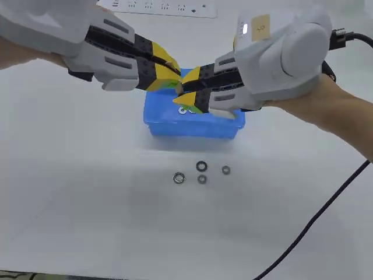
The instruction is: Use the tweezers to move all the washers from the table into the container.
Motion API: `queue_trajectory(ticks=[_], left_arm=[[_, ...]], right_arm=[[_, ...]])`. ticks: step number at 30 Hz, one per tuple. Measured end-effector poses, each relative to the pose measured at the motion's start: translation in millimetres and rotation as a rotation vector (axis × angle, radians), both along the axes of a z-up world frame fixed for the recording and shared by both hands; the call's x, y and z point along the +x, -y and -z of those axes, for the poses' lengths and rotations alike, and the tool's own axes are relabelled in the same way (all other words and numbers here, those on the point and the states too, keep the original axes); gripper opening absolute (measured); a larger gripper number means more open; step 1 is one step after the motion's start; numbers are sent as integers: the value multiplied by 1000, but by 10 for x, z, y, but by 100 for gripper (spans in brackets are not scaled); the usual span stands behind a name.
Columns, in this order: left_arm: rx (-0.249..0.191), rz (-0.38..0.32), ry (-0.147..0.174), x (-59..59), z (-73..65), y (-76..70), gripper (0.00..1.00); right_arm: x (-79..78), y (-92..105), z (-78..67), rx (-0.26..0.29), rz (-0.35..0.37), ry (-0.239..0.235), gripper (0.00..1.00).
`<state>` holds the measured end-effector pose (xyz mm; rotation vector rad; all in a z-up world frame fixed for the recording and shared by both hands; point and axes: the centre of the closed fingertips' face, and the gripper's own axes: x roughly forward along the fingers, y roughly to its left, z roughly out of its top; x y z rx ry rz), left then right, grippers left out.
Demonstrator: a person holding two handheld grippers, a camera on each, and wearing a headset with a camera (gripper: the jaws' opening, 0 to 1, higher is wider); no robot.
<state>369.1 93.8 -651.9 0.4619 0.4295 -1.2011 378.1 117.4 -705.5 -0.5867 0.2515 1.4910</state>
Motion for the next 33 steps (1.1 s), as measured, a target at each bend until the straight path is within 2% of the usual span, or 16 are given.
queue_trajectory(ticks=[6,12,19,25,33], left_arm=[[-6,9,12,-290,-143,57,7],[-5,20,8,-562,-142,152,7],[7,24,-13,-828,-44,214,7],[12,13,-39,-940,77,196,7],[35,5,-98,-1080,323,168,7]], right_arm=[[-263,52,-133,19,-23,10,11],[-581,141,-151,6,-61,14,11],[-872,196,-60,-10,-84,-3,11],[-1004,184,65,-11,-86,-29,11],[-1166,150,325,-33,-104,-76,11]])
